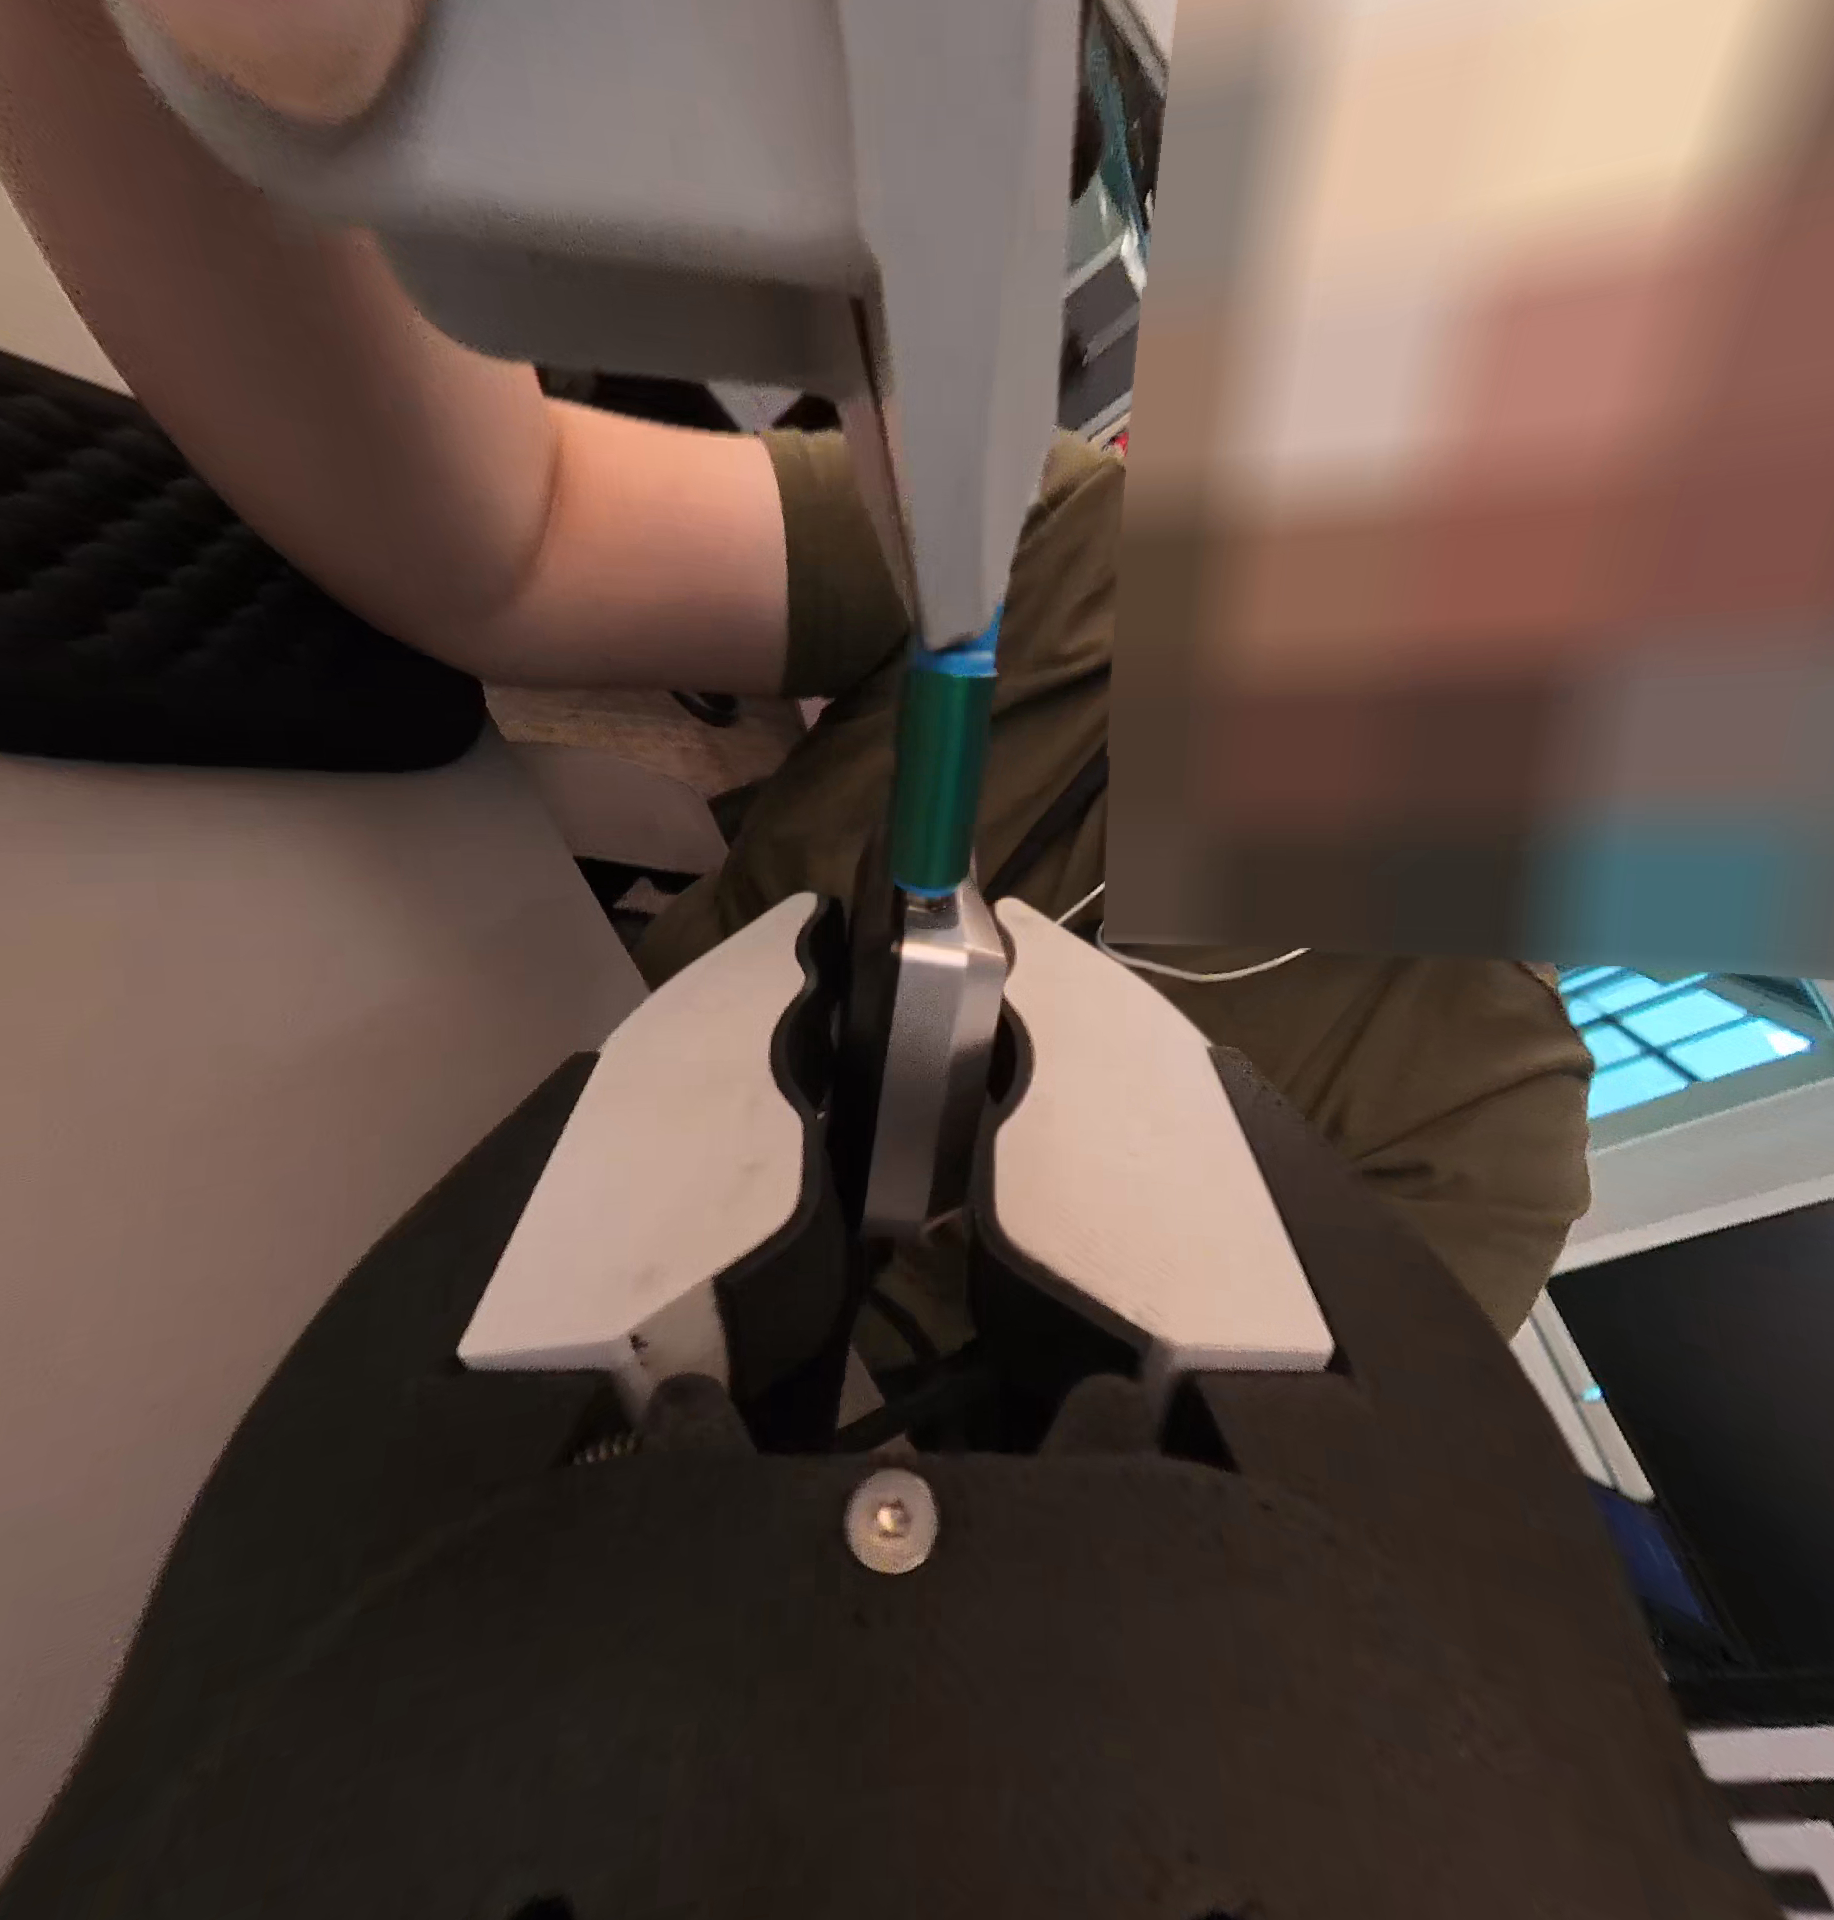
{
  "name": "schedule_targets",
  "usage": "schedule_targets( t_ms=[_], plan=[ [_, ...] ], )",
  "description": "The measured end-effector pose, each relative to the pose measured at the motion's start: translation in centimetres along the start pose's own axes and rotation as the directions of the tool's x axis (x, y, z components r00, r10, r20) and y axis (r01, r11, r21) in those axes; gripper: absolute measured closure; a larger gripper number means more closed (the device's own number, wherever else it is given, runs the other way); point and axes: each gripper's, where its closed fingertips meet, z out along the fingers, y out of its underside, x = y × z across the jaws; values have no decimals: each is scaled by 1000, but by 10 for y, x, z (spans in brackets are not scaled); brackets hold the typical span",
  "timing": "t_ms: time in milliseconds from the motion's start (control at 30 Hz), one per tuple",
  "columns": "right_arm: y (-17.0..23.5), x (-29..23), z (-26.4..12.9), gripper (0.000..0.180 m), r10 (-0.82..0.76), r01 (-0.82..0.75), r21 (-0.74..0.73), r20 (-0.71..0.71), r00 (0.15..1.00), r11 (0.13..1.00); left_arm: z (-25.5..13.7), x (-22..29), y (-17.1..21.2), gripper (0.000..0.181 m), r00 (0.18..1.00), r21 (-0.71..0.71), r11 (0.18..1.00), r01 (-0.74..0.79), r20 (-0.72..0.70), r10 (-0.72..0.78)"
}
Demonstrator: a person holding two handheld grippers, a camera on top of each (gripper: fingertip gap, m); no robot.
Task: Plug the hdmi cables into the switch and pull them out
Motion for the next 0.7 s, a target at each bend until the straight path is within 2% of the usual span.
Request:
schedule_targets(
  t_ms=[133,300,433,533,700],
  plan=[
    [-1,8,-4,169,-56,53,-36,-81,995,998,-16,4,-14,139,995,140,988,69,-87,-57],
    [3,13,-10,169,-67,61,-49,-122,990,997,-29,-12,-8,135,998,148,989,-13,66,3],
    [3,14,-10,169,-70,67,-36,-120,990,997,-28,-18,-7,154,996,124,992,-34,86,23],
    [6,13,-15,169,-44,41,-32,-123,991,999,-29,-23,-11,155,989,113,991,-70,138,54],
    [13,13,-16,169,-5,0,-46,-116,993,999,-30,-30,-11,155,990,121,993,-18,141,1]
  ],
)
